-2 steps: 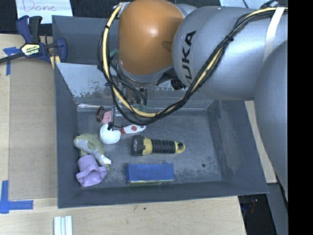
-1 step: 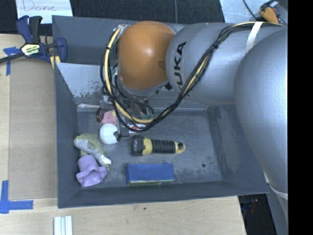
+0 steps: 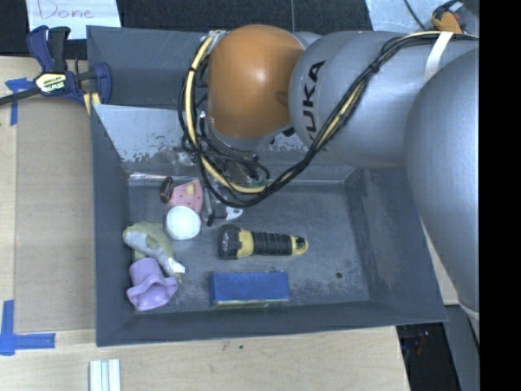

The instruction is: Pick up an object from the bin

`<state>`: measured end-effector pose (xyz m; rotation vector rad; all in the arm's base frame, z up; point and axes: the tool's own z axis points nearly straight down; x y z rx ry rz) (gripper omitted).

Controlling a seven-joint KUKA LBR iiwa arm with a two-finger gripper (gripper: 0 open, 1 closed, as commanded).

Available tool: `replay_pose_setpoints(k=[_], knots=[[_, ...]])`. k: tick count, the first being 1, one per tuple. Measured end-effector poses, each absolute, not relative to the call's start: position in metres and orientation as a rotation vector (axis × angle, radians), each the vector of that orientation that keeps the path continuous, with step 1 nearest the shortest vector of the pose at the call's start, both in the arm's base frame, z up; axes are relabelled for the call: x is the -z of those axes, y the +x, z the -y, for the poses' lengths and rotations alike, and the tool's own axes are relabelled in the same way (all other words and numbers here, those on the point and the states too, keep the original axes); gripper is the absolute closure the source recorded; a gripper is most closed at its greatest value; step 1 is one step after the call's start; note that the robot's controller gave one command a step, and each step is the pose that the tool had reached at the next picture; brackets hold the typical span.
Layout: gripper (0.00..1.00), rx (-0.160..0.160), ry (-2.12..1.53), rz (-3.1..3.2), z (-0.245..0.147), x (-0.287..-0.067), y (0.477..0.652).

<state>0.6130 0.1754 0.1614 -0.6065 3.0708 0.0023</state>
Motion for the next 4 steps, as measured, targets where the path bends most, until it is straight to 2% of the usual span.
replay_pose_setpoints(k=[1,2,3,4], knots=[[0.00,-0.004,-0.672,-3.067,-0.236,-0.130,0.556],[0.00,0.007,-1.117,-2.914,-0.181,-0.070,0.616],[1.00,-0.005,-1.200,-2.895,-0.245,-0.071,0.514],[1.00,-0.005,-1.198,-2.895,-0.245,-0.072,0.514]])
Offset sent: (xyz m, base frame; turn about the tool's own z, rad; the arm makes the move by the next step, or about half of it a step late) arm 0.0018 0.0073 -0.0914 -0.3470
